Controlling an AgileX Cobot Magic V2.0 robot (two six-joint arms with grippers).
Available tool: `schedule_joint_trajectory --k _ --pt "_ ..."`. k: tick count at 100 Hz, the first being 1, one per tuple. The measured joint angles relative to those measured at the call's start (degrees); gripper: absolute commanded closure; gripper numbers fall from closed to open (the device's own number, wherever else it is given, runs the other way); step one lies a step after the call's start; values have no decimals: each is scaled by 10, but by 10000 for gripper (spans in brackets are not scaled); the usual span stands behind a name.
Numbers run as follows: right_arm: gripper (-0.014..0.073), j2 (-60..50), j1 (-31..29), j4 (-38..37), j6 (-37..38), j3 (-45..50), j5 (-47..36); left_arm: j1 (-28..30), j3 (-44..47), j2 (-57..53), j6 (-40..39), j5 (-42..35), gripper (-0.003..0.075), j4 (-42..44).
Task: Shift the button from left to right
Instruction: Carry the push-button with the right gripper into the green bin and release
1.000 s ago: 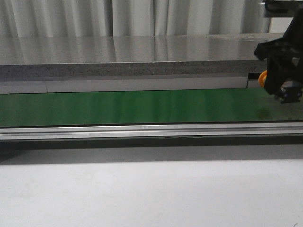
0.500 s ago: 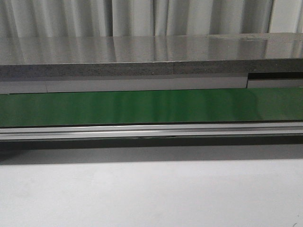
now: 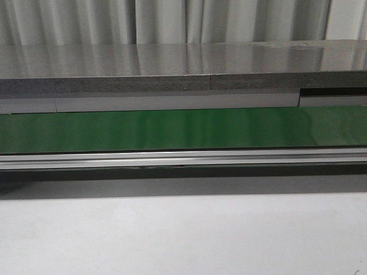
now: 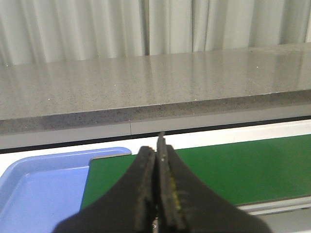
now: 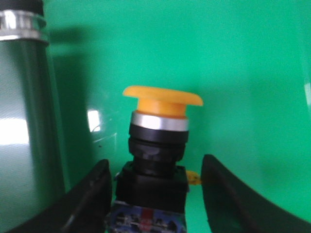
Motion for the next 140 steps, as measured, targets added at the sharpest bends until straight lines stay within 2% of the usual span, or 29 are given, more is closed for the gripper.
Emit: schedule_joint_trajectory --k 45,54,78,99,109,128,140 --pt "430 39 0 11 0 -1 10 0 0 0 0 0 741 0" --pt "387 39 0 13 0 -1 11 0 0 0 0 0 741 0" --pt "192 39 0 20 -1 -1 18 0 0 0 0 0 741 0" --pt "88 39 0 22 -1 -1 22 0 0 0 0 0 741 0" --pt "61 36 0 22 0 -2 22 0 0 0 0 0 741 0" --pt "61 13 0 24 1 -4 23 0 0 0 0 0 741 0" --pt "62 -20 0 54 1 -4 18 0 0 0 0 0 741 0"
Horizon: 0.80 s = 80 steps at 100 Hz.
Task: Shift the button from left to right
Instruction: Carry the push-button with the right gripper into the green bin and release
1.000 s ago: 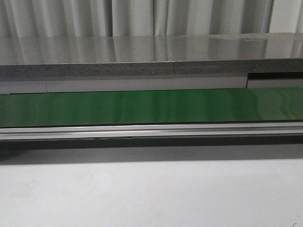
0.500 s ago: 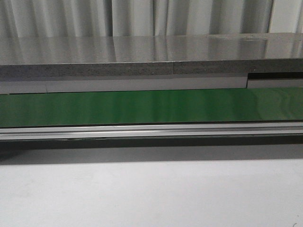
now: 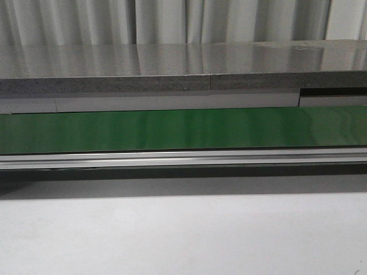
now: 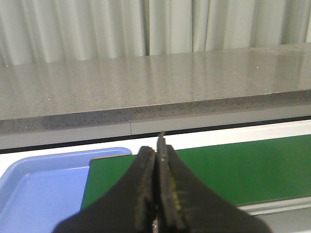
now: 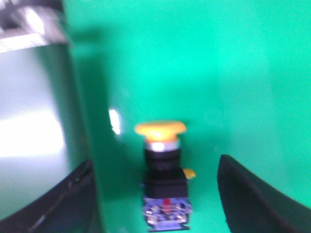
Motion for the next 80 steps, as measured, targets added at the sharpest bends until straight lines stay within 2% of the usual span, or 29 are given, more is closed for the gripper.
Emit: schedule_joint_trajectory --k 17,50,64,80 --pt "62 -74 18 61 0 0 -27 0 0 0 0 0 741 0" --pt "64 -225 126 78 0 17 -82 0 0 0 0 0 741 0" --pt "64 -300 164 79 0 67 -122 0 0 0 0 0 741 0" --pt "64 -405 202 79 0 167 -198 0 0 0 0 0 741 0"
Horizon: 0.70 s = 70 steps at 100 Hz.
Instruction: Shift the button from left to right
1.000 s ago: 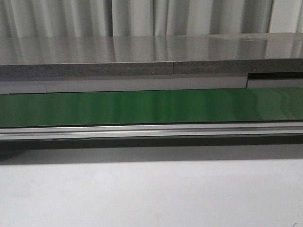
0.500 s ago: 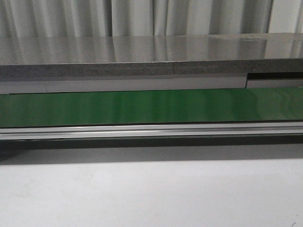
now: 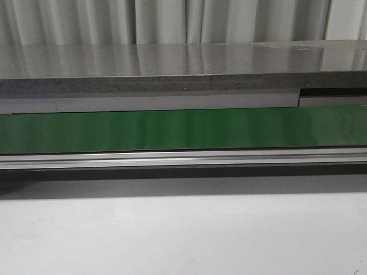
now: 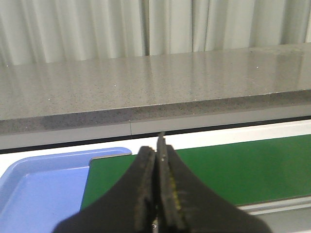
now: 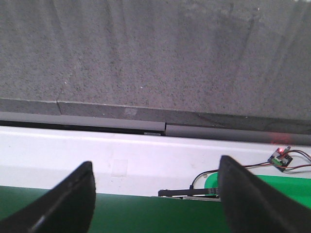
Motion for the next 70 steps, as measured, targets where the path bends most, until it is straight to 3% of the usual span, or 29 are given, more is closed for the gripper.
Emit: schedule_joint_trajectory --k 33,53,70 --pt "64 -226 24 1 0 239 -110 0 0 0 0 0 741 0" --pt "64 -378 24 1 0 342 -109 0 0 0 0 0 741 0" --pt "64 -481 24 1 0 382 -48 0 0 0 0 0 741 0"
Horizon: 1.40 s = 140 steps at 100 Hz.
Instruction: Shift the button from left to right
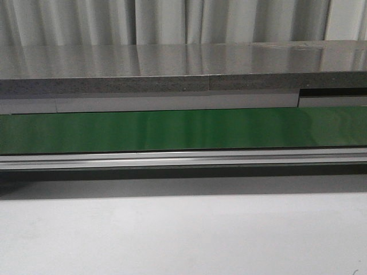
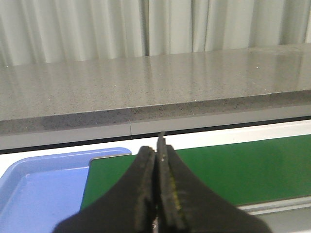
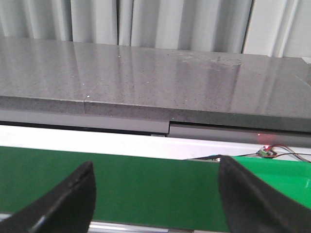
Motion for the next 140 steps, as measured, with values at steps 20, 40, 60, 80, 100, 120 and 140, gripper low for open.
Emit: schedule_joint_trajectory --k 20,40,60,80,100,120,140 --pt "64 -45 0 0 0 10 58 0 0 0 0 0 741 0" --pt "233 -47 0 0 0 12 65 0 0 0 0 0 741 0" --pt "611 -47 0 0 0 12 63 0 0 0 0 0 741 0" --pt "660 -47 0 0 0 12 59 0 0 0 0 0 741 0" --pt "660 -47 0 0 0 12 59 0 0 0 0 0 741 0" --pt "660 -47 0 0 0 12 59 0 0 0 0 0 741 0" --pt "660 -47 0 0 0 12 59 0 0 0 0 0 741 0"
